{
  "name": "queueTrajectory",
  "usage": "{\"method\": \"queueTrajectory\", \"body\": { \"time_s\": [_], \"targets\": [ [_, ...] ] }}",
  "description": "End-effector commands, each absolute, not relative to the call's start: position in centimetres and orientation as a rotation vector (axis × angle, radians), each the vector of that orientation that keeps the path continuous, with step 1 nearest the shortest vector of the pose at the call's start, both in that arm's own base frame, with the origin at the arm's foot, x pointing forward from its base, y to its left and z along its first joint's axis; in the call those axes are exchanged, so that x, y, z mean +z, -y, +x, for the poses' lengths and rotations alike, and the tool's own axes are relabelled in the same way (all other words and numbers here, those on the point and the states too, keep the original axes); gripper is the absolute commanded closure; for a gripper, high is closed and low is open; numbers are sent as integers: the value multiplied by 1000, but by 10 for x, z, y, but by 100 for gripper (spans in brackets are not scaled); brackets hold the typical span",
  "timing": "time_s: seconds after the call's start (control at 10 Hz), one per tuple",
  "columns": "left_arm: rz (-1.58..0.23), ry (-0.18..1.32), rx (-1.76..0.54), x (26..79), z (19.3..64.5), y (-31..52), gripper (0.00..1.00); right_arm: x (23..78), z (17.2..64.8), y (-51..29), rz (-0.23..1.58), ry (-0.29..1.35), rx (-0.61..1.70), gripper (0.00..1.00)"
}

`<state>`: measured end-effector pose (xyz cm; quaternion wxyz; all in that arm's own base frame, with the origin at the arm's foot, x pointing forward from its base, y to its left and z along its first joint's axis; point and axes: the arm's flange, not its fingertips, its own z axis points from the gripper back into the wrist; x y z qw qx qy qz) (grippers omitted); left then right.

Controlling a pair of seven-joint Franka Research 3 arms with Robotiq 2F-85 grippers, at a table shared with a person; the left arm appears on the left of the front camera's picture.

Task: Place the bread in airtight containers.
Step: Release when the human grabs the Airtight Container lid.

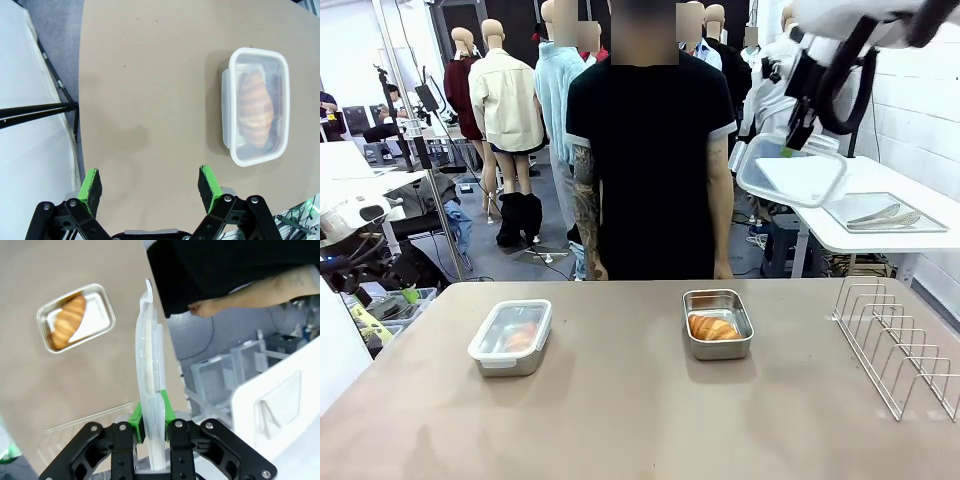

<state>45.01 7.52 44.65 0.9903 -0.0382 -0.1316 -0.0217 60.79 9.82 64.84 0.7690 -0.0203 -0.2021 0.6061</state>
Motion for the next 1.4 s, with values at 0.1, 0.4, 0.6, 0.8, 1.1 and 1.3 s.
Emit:
{"method": "queueTrajectory", "body": {
  "time_s": [0.1,0.4,0.6,0.8,1.1,1.3],
  "targets": [
    [-65,266,-29,447,448,-76,0,651,674,-110,-51,342,1395,100],
    [-65,266,-29,447,448,-76,0,645,677,-113,7,299,1464,100],
    [-65,266,-29,447,448,-76,0,624,667,-112,-22,330,1412,100],
    [-65,266,-29,447,448,-76,0,624,667,-112,-22,330,1412,100],
    [-65,266,-29,447,448,-76,0,624,667,-112,-22,330,1412,100],
    [-65,266,-29,447,448,-76,0,625,669,-112,-18,323,1428,100]
  ]
}}
